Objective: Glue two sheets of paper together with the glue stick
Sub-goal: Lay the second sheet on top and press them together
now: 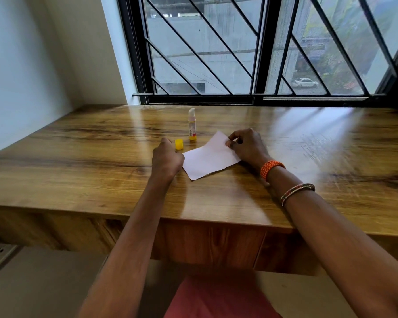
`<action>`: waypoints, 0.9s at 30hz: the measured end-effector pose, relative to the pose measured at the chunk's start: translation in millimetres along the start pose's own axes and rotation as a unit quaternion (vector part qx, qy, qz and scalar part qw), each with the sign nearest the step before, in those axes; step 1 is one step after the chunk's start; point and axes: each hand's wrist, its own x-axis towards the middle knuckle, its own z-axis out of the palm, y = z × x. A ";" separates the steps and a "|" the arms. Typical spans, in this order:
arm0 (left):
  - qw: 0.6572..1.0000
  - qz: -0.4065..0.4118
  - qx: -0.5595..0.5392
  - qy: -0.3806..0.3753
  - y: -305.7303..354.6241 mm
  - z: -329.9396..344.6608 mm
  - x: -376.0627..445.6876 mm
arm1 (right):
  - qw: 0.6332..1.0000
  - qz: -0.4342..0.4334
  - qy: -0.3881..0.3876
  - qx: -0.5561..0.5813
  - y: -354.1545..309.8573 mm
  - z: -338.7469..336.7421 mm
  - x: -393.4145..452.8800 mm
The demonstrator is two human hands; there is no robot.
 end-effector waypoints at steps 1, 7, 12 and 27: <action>1.000 0.000 -0.002 -0.008 -1.2 -1.2 2.9 | 1.000 0.002 -0.003 -0.001 0.5 -1.1 -1.0; 0.997 0.020 -0.034 -0.062 -8.2 -6.3 10.7 | 1.000 -0.011 -0.018 0.004 3.7 -12.8 -9.0; 0.995 0.073 0.020 -0.066 0.1 -0.7 13.8 | 0.999 -0.020 -0.027 0.014 -2.0 -15.0 2.7; 0.989 0.134 0.045 -0.053 -10.5 5.2 12.7 | 0.998 -0.044 -0.010 -0.053 1.3 -2.8 -0.7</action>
